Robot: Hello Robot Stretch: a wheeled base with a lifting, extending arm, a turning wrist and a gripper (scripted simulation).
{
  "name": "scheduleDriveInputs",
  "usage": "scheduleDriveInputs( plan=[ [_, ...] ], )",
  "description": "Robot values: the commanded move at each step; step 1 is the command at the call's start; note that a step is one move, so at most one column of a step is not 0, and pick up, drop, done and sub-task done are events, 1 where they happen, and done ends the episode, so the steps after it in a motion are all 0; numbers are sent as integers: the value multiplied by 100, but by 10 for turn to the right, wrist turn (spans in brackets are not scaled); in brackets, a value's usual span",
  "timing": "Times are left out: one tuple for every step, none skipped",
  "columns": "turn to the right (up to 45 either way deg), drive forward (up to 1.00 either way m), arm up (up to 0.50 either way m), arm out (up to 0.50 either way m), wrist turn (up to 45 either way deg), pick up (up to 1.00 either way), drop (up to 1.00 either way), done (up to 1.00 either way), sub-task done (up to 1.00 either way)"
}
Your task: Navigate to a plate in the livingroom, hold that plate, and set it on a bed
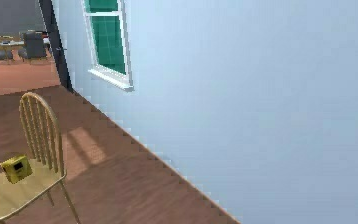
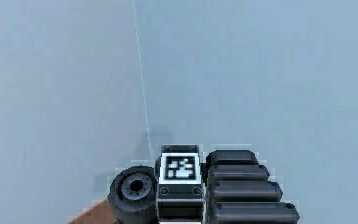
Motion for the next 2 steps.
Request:
scheduleDriveInputs(
  plan=[
    [-60,0,0,0,0,0,0,0,0],
    [0,55,0,0,0,0,0,0,0]
  ],
)
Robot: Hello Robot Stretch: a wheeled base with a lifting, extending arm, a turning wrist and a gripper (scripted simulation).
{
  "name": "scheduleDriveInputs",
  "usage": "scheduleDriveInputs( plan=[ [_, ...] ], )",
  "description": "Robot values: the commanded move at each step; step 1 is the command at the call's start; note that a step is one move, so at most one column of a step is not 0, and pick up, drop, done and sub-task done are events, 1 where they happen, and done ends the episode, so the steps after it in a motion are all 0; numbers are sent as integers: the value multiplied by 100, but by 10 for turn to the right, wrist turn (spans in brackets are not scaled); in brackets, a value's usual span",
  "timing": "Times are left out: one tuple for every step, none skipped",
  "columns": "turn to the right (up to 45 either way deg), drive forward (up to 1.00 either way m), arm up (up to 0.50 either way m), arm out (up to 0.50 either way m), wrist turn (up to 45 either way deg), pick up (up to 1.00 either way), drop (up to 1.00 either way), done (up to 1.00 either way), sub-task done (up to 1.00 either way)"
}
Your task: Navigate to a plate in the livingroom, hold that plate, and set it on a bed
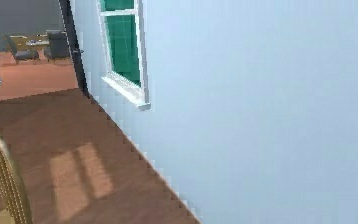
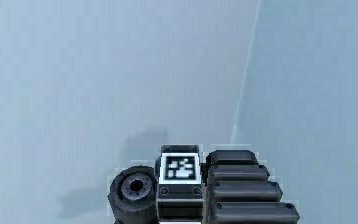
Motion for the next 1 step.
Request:
scheduleDriveInputs(
  plan=[
    [-30,0,0,0,0,0,0,0,0]
  ],
)
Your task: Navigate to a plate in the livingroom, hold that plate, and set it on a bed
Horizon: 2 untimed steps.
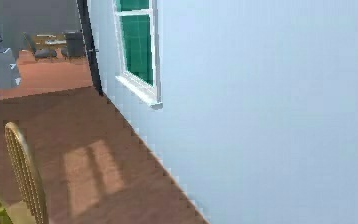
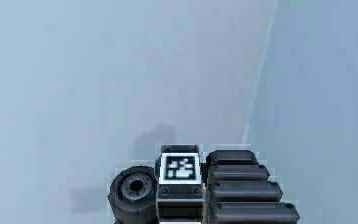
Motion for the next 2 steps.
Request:
scheduleDriveInputs(
  plan=[
    [0,85,0,0,0,0,0,0,0],
    [-300,0,0,0,0,0,0,0,0]
  ],
)
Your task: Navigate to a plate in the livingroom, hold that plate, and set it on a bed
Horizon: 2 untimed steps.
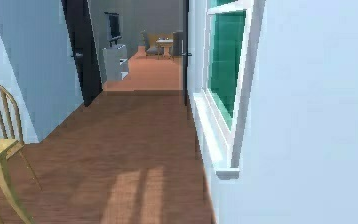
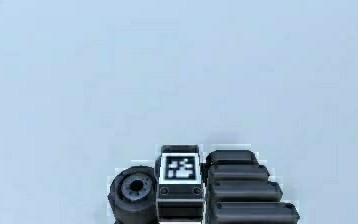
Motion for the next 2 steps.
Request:
scheduleDriveInputs(
  plan=[
    [0,30,0,0,0,0,0,0,0],
    [-120,0,0,0,0,0,0,0,0]
  ],
)
